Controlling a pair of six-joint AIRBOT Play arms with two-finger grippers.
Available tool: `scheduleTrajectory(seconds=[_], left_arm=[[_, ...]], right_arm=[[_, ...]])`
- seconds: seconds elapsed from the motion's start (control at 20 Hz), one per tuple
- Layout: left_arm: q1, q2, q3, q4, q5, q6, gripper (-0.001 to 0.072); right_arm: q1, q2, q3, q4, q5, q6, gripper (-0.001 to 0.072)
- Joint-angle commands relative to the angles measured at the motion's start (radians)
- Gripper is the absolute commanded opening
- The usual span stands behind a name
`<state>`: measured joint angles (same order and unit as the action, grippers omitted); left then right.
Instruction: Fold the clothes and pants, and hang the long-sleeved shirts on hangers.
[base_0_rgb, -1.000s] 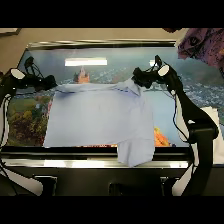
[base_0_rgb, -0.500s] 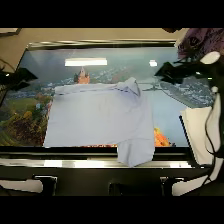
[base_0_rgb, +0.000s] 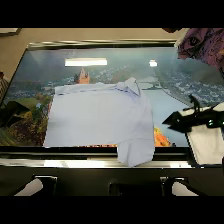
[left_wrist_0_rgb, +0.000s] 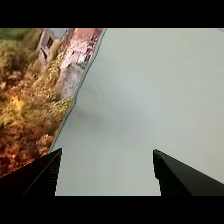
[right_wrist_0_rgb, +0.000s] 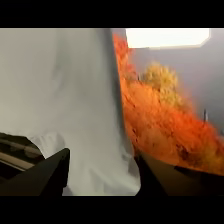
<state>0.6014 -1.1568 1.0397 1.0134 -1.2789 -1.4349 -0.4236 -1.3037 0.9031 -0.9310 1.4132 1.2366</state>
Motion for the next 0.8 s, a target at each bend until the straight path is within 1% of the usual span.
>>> scheduleTrajectory(seconds=[0.0,0.2,0.4,0.55,0.65,0.7,0.75], left_arm=[[0.014,0.038,-0.112,-0.001,0.007,0.003,0.0645],[0.014,0.037,-0.114,0.000,0.003,0.003,0.0645],[0.014,0.037,-0.114,0.000,0.003,0.002,0.0645],[0.014,0.037,-0.114,0.001,0.004,0.002,0.0647],[0.014,0.037,-0.114,0.025,0.003,-0.039,0.0652],[0.014,0.037,-0.114,0.047,-0.005,-0.059,0.0652],[0.014,0.037,-0.114,0.067,-0.016,-0.058,0.0653]], right_arm=[[-0.013,0.040,-0.235,-0.001,-0.050,-0.061,0.0505],[-0.013,0.040,-0.315,0.047,-0.110,-0.093,0.0504],[-0.013,0.040,-0.363,0.151,-0.188,-0.136,0.0499],[-0.013,0.039,-0.376,0.204,-0.256,-0.150,0.0480],[-0.013,0.039,-0.378,0.214,-0.274,-0.163,0.0346],[-0.013,0.039,-0.380,0.220,-0.276,-0.163,0.0344],[-0.013,0.039,-0.380,0.222,-0.269,-0.164,0.0288]])
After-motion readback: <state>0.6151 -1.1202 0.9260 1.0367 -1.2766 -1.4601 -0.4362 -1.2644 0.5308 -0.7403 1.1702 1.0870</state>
